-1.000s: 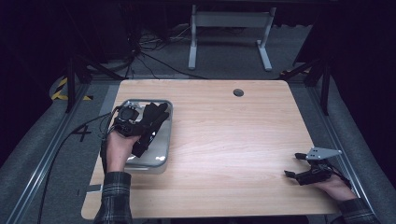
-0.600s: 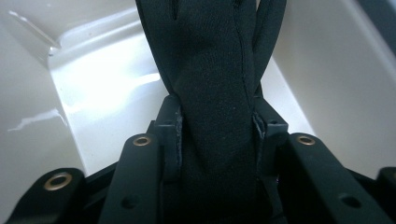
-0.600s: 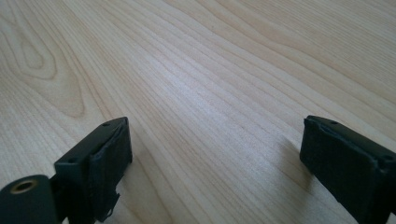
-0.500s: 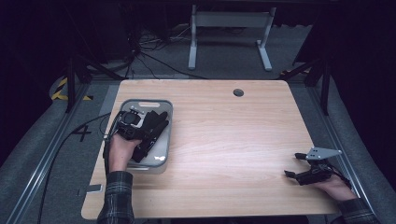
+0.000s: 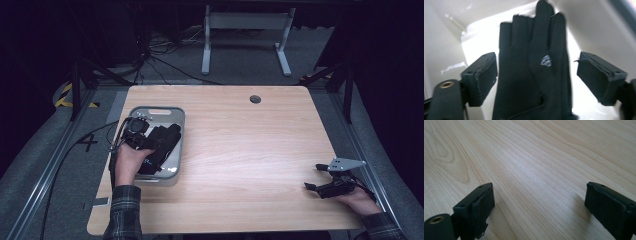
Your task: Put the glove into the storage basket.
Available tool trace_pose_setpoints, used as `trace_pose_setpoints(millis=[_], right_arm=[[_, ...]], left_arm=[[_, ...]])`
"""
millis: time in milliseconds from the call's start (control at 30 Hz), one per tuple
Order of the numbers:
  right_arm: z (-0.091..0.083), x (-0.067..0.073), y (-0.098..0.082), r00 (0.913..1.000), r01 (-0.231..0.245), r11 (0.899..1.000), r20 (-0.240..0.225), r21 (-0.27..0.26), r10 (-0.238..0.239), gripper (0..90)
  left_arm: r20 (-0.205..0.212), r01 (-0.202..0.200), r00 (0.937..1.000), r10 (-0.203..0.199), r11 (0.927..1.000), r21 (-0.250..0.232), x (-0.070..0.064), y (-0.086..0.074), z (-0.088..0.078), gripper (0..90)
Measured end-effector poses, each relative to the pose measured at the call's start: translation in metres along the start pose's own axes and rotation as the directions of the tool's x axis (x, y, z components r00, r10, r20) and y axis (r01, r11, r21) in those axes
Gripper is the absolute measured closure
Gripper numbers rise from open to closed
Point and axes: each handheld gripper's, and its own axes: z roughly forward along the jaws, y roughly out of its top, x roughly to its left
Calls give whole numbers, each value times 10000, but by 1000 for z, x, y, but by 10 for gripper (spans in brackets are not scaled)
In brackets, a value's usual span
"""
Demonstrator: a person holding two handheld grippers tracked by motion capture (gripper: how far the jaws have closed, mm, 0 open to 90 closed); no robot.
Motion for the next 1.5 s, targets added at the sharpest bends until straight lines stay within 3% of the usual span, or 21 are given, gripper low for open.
trace_pose_setpoints(millis=[433,633,1000,1100,1500], right_arm=[[0,0,0,10000,-1,10000,-4,-1,1,98],[0,0,0,10000,-3,10000,-2,0,3,98],[0,0,0,10000,-8,10000,6,-7,8,98],[0,0,0,10000,-9,10000,7,-8,9,98],[0,0,0,10000,4,10000,3,-2,-4,98]], left_arm=[[319,-603,9975,636,9937,-947,-33,20,-17,147],[708,-1002,9914,1103,9860,-1331,-57,29,-19,147],[1307,-1488,9761,1735,9723,-1801,-96,41,-16,149],[1538,-1627,9690,1931,9681,-1906,-110,42,-12,151],[2040,-1896,9507,2335,9584,-2133,-147,35,5,144]])
